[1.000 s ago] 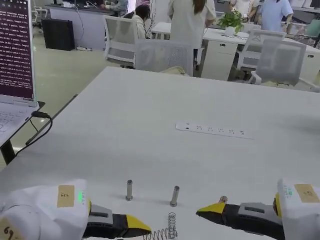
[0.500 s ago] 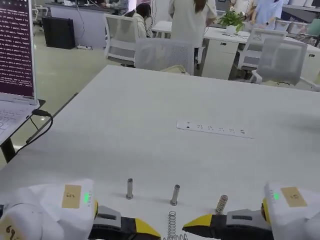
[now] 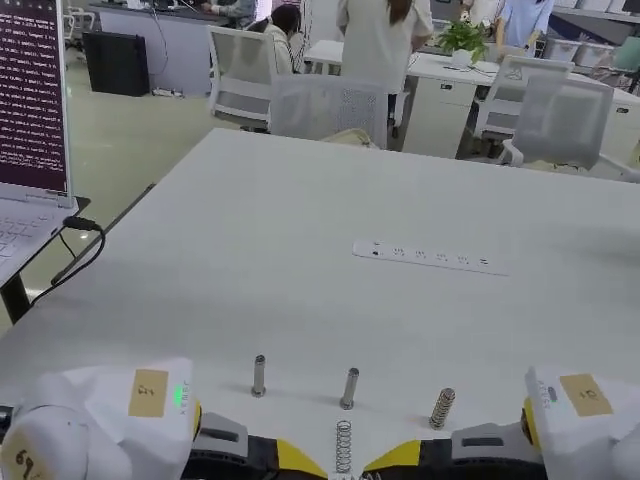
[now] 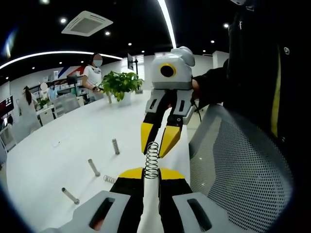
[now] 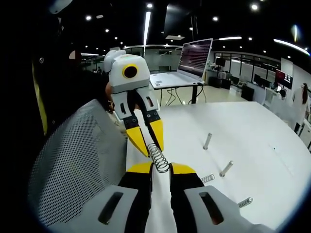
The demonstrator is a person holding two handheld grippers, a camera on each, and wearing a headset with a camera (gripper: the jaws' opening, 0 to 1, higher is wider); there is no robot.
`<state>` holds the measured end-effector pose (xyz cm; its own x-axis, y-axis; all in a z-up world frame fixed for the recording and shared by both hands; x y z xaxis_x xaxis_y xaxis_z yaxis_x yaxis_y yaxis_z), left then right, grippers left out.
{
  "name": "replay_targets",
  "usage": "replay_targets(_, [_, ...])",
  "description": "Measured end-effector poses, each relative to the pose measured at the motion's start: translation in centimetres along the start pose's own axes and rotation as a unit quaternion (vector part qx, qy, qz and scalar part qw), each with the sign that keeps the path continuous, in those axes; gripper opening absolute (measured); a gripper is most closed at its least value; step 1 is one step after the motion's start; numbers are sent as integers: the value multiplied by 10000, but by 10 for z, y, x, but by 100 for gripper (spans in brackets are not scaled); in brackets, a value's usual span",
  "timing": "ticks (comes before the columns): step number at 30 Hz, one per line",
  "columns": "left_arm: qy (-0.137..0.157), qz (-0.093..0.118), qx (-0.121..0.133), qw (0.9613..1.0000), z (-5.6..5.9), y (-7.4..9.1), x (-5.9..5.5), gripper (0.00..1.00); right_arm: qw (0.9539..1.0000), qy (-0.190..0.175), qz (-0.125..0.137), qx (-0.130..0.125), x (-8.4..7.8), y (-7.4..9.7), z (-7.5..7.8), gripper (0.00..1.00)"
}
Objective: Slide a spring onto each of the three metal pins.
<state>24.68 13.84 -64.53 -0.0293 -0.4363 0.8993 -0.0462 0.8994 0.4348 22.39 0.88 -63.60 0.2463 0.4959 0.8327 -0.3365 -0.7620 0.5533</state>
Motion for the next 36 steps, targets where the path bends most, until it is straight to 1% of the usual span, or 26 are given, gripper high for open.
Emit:
replay_targets(2, [-12,-12,3,10000,0,0,0,2,10000,5,-1,12,3,1,0,10])
replay_targets(7, [-30,-35,-4,10000,0,-1,-1,2,9998,167,-37,66,13,2,-2,10])
replay_targets(11, [-36,-28,-19,10000,0,-1,0,2,9993,315,-149,162,19,2,-3,10])
replay_targets(17, [-39,13,-19,10000,0,-1,1,2,9969,605,-404,282,28,2,-3,9])
replay_targets(24, [-56,16,-4,10000,0,-1,2,2,9945,817,-494,422,40,-2,-4,9])
replay_targets(29, [-73,5,-22,10000,1,-1,2,2,9918,988,-605,535,46,-5,-7,8])
replay_targets(32, [-88,-19,-22,10000,1,-2,1,2,9884,1146,-803,584,47,-7,-8,8])
replay_targets(36, [-79,10,-18,10000,1,-1,2,2,9858,1203,-1007,600,49,-7,-6,9])
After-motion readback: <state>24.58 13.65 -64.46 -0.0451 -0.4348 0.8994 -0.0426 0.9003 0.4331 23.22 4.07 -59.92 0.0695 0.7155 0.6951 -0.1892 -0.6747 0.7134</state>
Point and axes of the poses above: the centre of the closed fingertips' face, and the gripper's own axes: y roughly backward along the fingers, z roughly to its right, x roughly out of its top, the point moved 7 cm from there along y, roughly backward along the fingers, and after that the axes turned 4 degrees about -z, right-handed, at the moved point
